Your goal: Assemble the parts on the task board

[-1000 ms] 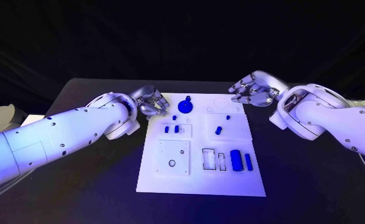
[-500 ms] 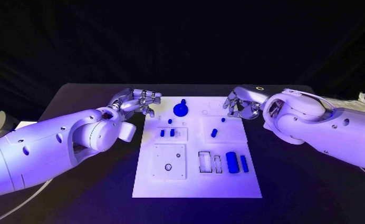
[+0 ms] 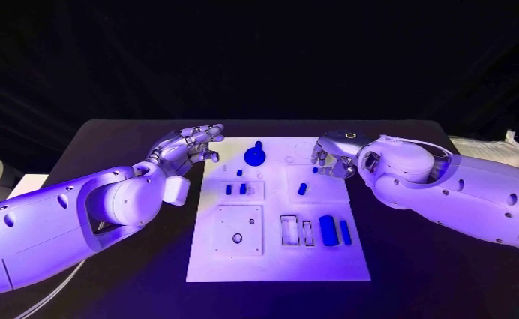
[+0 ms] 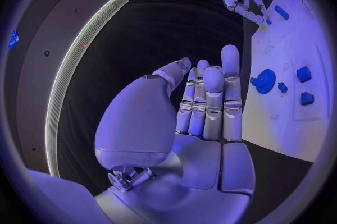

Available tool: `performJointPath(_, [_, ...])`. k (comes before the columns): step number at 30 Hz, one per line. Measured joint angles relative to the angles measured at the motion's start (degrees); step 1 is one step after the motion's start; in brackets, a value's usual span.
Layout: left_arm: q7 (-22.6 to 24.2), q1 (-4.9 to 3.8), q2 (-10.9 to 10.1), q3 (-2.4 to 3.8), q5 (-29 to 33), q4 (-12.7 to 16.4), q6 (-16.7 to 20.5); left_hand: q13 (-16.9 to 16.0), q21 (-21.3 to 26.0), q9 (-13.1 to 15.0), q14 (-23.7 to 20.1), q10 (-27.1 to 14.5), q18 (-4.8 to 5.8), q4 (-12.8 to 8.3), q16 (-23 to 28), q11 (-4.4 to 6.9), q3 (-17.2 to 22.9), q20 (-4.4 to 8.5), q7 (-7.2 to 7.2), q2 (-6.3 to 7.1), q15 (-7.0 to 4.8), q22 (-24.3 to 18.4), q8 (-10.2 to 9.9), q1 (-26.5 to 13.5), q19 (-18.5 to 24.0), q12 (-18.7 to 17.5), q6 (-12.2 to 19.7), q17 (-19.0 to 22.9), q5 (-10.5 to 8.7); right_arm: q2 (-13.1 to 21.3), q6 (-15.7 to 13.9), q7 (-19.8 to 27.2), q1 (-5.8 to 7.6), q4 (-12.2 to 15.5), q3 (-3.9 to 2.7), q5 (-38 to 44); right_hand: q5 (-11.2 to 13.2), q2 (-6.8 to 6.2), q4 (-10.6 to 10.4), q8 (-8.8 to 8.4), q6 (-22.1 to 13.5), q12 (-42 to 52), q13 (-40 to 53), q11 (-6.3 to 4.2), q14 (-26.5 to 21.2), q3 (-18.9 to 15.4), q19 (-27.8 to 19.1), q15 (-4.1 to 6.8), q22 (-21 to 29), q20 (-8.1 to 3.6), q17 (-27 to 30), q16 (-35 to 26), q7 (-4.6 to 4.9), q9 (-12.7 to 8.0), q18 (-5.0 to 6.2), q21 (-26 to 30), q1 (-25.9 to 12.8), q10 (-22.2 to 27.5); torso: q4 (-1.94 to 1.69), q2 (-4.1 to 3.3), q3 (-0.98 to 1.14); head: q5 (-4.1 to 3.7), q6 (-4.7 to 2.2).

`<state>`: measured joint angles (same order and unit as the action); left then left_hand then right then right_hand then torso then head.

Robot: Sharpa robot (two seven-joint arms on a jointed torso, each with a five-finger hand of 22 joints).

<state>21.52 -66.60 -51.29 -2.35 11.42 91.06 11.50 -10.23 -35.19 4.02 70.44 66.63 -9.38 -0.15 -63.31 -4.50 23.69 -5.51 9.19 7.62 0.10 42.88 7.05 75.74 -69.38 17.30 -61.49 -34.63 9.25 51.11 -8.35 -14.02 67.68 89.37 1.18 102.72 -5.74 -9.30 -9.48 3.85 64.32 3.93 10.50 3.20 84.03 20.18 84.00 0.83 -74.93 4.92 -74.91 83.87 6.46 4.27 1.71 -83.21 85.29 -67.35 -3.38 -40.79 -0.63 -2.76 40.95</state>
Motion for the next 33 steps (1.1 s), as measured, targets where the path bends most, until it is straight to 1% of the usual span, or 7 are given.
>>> performJointPath(5, [0.44,0.01,-0.27,0.00,0.77,0.52,-0.04,-0.14,0.04,0.00,0.00,-0.41,0.00,-0.16,-0.32,0.00,-0.16,0.00,-0.20,0.00,0.01,-0.03,0.00,0.00,0.00,0.51,0.20,0.07,0.00,-0.50,0.55,-0.05,-0.46,-0.39,0.01,0.80,0.00,-0.10,-0.34,0.00,0.00,0.00,-0.91,0.00,-0.06,0.50,0.00,0.06,0.00,0.00,0.00,-0.31,0.00,0.00,0.00,0.00,-0.35,0.00,-0.01,0.00,-0.01,0.01,0.21])
performJointPath(11, [0.65,0.03,-0.50,0.00,1.35,0.81,0.00,-0.27,0.04,-0.05,-0.01,-0.41,0.01,-0.16,-0.32,0.00,-0.16,0.00,-0.20,-0.23,0.01,-0.13,0.00,0.23,0.00,0.85,0.20,0.13,0.22,-1.14,1.26,0.08,-0.93,-0.77,0.02,1.41,0.00,0.11,-0.11,0.00,0.27,0.00,-2.00,-0.21,-0.02,1.38,0.00,0.82,0.01,0.00,0.00,-0.32,-0.27,-0.01,0.00,0.23,-0.56,0.20,0.02,0.02,0.05,0.05,0.38])
performJointPath(15, [0.67,0.03,-0.58,0.00,1.54,0.89,0.03,-0.42,0.04,-0.05,-0.02,-1.12,0.02,-0.32,-0.32,-0.09,-0.32,-0.21,0.09,-0.23,0.02,-0.22,0.00,0.24,-0.21,1.33,0.52,0.23,0.22,-1.48,1.52,0.15,-1.05,-1.17,-0.06,1.63,-0.01,0.35,0.07,-0.01,0.46,0.00,-2.54,-0.22,0.00,1.82,0.00,0.83,0.01,-0.42,0.01,-0.32,-0.46,0.01,0.00,0.23,-0.80,0.21,0.03,0.04,0.09,0.09,0.44])
performJointPath(19, [0.67,0.03,-0.65,0.00,1.66,0.90,0.06,-0.49,0.26,-0.05,-0.01,-1.12,0.02,-0.32,-0.56,-0.09,-0.32,-0.21,0.09,-0.23,0.02,-0.27,0.00,0.24,-0.21,1.33,0.52,0.23,0.22,-1.81,1.68,0.20,-1.14,-1.46,-0.09,1.76,-0.01,0.35,0.08,-0.01,0.57,0.01,-2.86,-0.22,0.00,2.30,0.00,0.83,0.01,-0.42,0.01,-0.32,-0.55,0.04,0.00,0.23,-0.80,0.23,0.01,0.05,0.09,0.08,0.57])
performJointPath(22, [0.67,0.03,-0.71,0.00,1.72,0.90,0.10,-0.49,0.26,-0.05,-0.02,-1.13,0.02,-0.48,-0.56,-0.09,-0.48,-0.21,-0.11,-0.47,0.02,-0.27,0.00,0.47,-0.21,1.57,0.71,0.31,0.22,-1.95,1.77,0.23,-1.17,-1.64,-0.14,1.84,0.32,0.65,0.16,-0.01,0.58,0.01,-3.11,-0.38,0.00,2.71,0.00,0.83,0.01,-0.42,-0.02,-0.32,-0.55,0.11,0.00,0.23,-1.07,0.07,-0.01,0.05,0.09,0.15,0.62])
performJointPath(26, [0.66,0.03,-0.75,0.00,1.76,0.90,0.13,-0.60,0.26,-0.09,-0.02,-1.59,0.02,-0.48,-0.56,-0.16,-0.48,-0.21,0.09,-0.46,0.02,-0.32,0.00,0.47,-0.21,1.75,0.92,0.31,0.22,-2.27,1.96,0.30,-1.14,-2.03,-0.22,1.88,1.89,2.11,0.43,0.00,1.18,0.17,-3.93,-0.69,0.00,3.92,0.00,0.83,0.01,-0.42,-0.04,-0.32,-0.98,0.28,0.00,0.47,-0.58,-0.62,0.00,0.05,0.09,0.19,0.71])
performJointPath(33, [0.58,0.03,-0.81,0.00,1.80,1.03,0.17,-0.76,0.26,-0.15,-0.10,-2.16,0.02,-0.63,-0.82,-0.31,-0.63,-0.21,0.22,-0.46,0.10,-0.44,0.00,0.47,-0.21,2.35,1.44,0.48,0.22,-2.82,2.60,0.74,-1.02,-2.74,-0.36,1.89,2.79,3.26,1.96,0.00,2.12,0.20,-4.83,-0.94,0.00,6.31,0.00,0.83,0.02,-0.42,-0.04,-0.32,-0.83,0.60,0.00,0.47,-0.28,-1.97,-0.03,0.05,0.08,0.19,0.91])
